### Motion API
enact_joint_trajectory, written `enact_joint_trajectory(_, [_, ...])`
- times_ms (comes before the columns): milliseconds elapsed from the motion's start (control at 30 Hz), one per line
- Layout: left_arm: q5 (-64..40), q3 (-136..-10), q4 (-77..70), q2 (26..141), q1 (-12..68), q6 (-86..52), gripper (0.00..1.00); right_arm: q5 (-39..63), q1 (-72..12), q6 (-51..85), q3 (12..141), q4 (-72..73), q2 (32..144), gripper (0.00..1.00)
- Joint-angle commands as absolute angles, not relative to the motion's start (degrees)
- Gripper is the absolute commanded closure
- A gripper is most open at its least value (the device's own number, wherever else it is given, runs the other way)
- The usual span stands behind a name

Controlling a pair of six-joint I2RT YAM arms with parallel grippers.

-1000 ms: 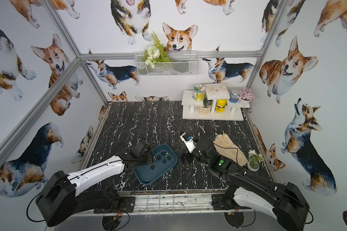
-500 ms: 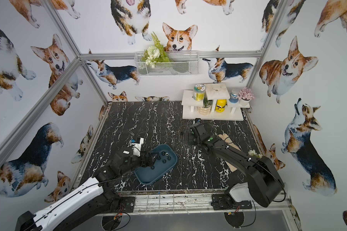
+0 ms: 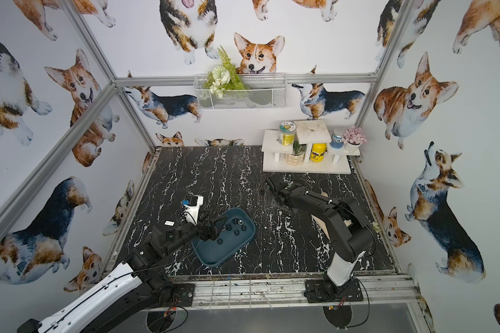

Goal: Put the nuts on the desktop into the storage box
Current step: Pick up the nut from the center of the board.

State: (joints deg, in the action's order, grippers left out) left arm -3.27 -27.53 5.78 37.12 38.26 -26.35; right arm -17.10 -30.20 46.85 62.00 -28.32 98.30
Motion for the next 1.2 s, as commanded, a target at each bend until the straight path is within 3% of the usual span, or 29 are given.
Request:
enact_joint_trajectory(0, [-3.8,-30.6,8.4,39.5,38.2,-21.6,0.00,-18.0,-29.6,48.4,62.0,-29.3,100.0,0.16])
enact_joint_trajectory(400, [-7.5,-38.6,14.4,52.2,38.2,-17.4,0.00,-15.8,-26.6,48.6,59.9,-27.0,102.2,0.28])
enact_joint_trajectory(733, [-10.5,-46.7,19.1,64.3,38.2,-16.3,0.00,-16.0,-25.7,46.5,60.0,-25.3,104.6,0.55])
enact_joint_trajectory(833, [-10.8,-46.7,18.0,64.4,38.2,-16.7,0.00,-15.7,-25.7,45.7,60.4,-25.6,105.3,0.57])
enact_joint_trajectory(933, [-11.1,-46.2,16.7,64.1,38.1,-16.9,0.00,-17.0,-25.7,44.7,60.2,-25.3,105.3,0.66])
enact_joint_trajectory(1067, [-12.1,-46.4,16.9,64.9,38.1,-17.2,0.00,-17.5,-25.7,41.8,61.0,-26.2,105.2,0.68])
enact_joint_trajectory(1167, [-13.0,-46.0,16.1,65.5,38.1,-17.8,0.00,-15.7,-25.7,38.6,60.6,-24.8,104.2,0.78])
